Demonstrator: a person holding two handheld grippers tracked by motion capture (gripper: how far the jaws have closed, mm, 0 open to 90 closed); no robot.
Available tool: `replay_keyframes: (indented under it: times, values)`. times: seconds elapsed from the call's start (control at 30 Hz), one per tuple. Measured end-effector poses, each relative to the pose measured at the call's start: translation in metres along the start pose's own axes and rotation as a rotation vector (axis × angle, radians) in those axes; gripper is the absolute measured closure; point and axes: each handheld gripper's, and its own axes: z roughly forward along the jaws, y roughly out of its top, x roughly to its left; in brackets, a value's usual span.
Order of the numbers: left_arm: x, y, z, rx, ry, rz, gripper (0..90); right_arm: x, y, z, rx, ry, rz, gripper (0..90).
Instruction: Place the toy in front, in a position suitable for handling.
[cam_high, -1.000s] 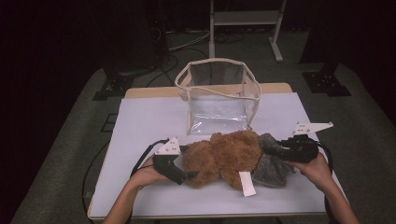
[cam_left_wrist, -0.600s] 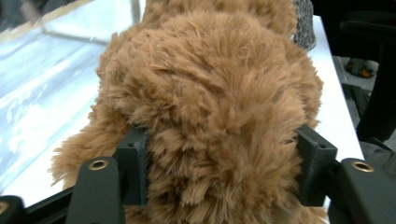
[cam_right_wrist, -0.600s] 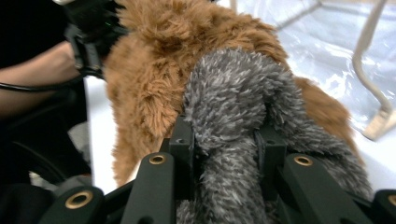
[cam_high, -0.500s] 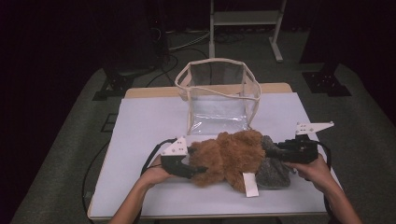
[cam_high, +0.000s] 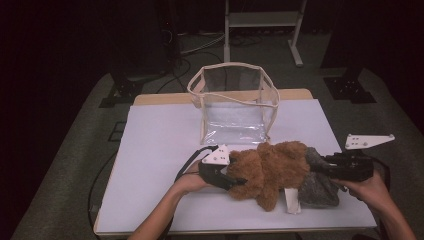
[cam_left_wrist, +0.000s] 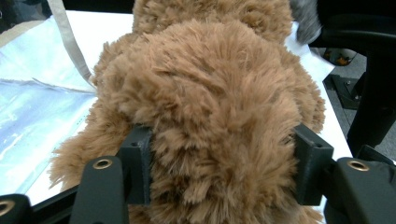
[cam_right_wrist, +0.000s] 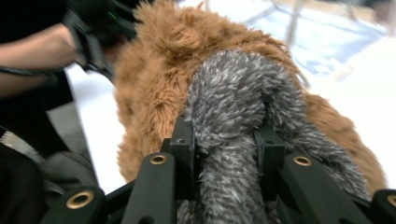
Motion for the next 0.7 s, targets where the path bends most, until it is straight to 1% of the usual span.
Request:
replay_keyframes:
  times: [0.03, 0.1, 0.13, 0.17, 0.23, 0.3, 0.33, 0.37, 0.4, 0.43, 0.47, 0.5, 0.57, 0.67, 0.7]
  values:
    - [0.000, -0.001, -0.001, 0.008, 0.012, -0.003, 31.2, -0.004, -0.006, 0.000, -0.003, -0.006, 0.014, 66.5]
    - [0.001, -0.004, -0.005, 0.025, 0.036, -0.022, 21.2, -0.011, -0.015, -0.001, -0.023, 0.001, 0.051, 66.5]
    - [0.002, -0.008, -0.009, 0.032, 0.050, -0.030, 17.3, -0.013, -0.018, 0.000, -0.033, 0.005, 0.059, 66.5]
    - [0.003, -0.011, -0.011, 0.036, 0.056, -0.044, 13.2, -0.013, -0.020, 0.003, -0.035, 0.011, 0.062, 66.5]
    - [0.004, -0.017, -0.015, 0.040, 0.061, -0.063, 7.7, -0.012, -0.019, 0.009, -0.030, 0.018, 0.057, 66.3]
    - [0.003, -0.022, -0.014, 0.045, 0.058, -0.075, 6.2, -0.012, -0.019, 0.011, -0.031, 0.018, 0.055, 66.3]
    - [0.003, -0.024, -0.012, 0.052, 0.058, -0.070, 4.5, -0.013, -0.018, 0.012, -0.030, 0.015, 0.052, 66.3]
    - [0.002, -0.025, -0.009, 0.053, 0.065, -0.055, 4.2, -0.012, -0.018, 0.013, -0.025, 0.015, 0.055, 66.3]
    - [0.002, -0.026, -0.007, 0.046, 0.065, -0.056, 4.4, -0.012, -0.017, 0.014, -0.023, 0.014, 0.056, 66.3]
    - [0.002, -0.026, -0.007, 0.040, 0.068, -0.049, 8.1, -0.012, -0.018, 0.015, -0.022, 0.018, 0.057, 66.3]
    - [0.001, -0.025, -0.007, 0.038, 0.075, -0.039, 13.5, -0.012, -0.019, 0.016, -0.018, 0.020, 0.059, 66.3]
    - [0.000, -0.024, -0.007, 0.037, 0.081, -0.029, 23.1, -0.011, -0.019, 0.016, -0.018, 0.022, 0.060, 66.3]
    - [-0.002, -0.019, -0.010, 0.024, 0.082, -0.018, 31.0, -0.012, -0.021, 0.016, -0.030, 0.029, 0.064, 66.3]
    - [-0.002, -0.006, -0.018, 0.022, 0.083, 0.000, 34.7, -0.012, -0.023, 0.017, -0.048, 0.038, 0.078, 66.4]
    - [-0.001, -0.003, -0.021, 0.026, 0.082, 0.003, 35.3, -0.011, -0.023, 0.019, -0.050, 0.046, 0.076, 66.3]
